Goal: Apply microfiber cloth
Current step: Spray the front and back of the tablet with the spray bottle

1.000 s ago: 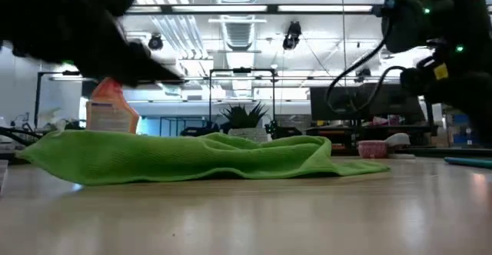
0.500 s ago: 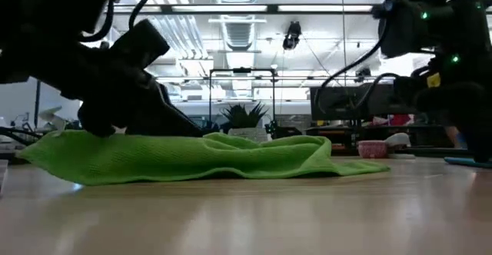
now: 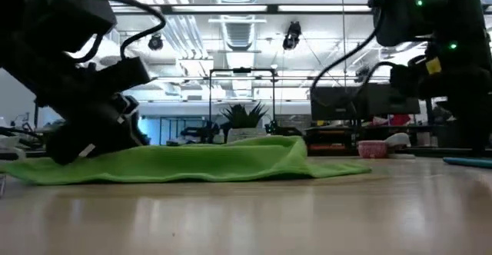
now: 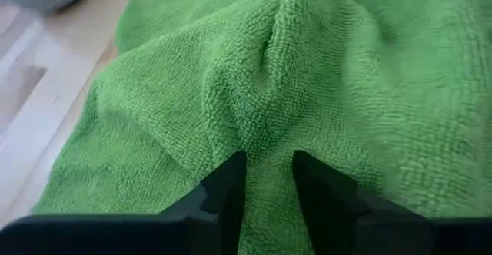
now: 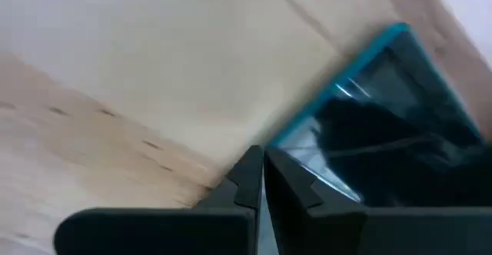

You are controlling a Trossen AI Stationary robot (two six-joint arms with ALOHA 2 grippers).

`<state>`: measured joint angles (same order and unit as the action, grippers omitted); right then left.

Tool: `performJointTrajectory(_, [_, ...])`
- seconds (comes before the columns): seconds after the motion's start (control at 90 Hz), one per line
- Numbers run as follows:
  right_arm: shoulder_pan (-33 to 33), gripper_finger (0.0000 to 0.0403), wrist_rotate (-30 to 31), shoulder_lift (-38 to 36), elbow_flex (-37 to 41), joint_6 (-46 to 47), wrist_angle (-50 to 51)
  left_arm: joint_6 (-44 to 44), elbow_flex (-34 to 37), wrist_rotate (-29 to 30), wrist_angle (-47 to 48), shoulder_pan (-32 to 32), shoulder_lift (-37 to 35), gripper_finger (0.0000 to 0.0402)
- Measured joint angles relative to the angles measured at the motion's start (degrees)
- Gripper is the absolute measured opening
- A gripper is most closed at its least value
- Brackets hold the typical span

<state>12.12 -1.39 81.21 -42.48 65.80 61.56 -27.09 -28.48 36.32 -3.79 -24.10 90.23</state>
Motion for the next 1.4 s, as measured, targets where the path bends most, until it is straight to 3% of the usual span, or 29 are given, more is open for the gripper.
performJointTrajectory(0.367, [0.00,0.0000,-0.10,2.02,3.48,4.66,-1.16,3.82,0.23,0.37,-5.39,0.00,-7.12,0.0099])
performJointTrajectory(0.744, [0.04,0.0000,2.63,5.82,-1.03,-1.18,-11.76,13.94,0.15,0.52,-24.95,0.00,-1.20,0.0096])
performJointTrajectory(1.233, [-0.87,0.0000,5.78,12.43,-2.03,-19.30,-53.84,14.69,0.10,0.72,-34.10,2.34,7.90,0.0074])
performJointTrajectory(1.4, [-1.63,0.0000,5.97,11.73,-3.36,-26.38,-55.03,14.60,-0.54,0.69,-34.28,3.08,8.16,0.0077])
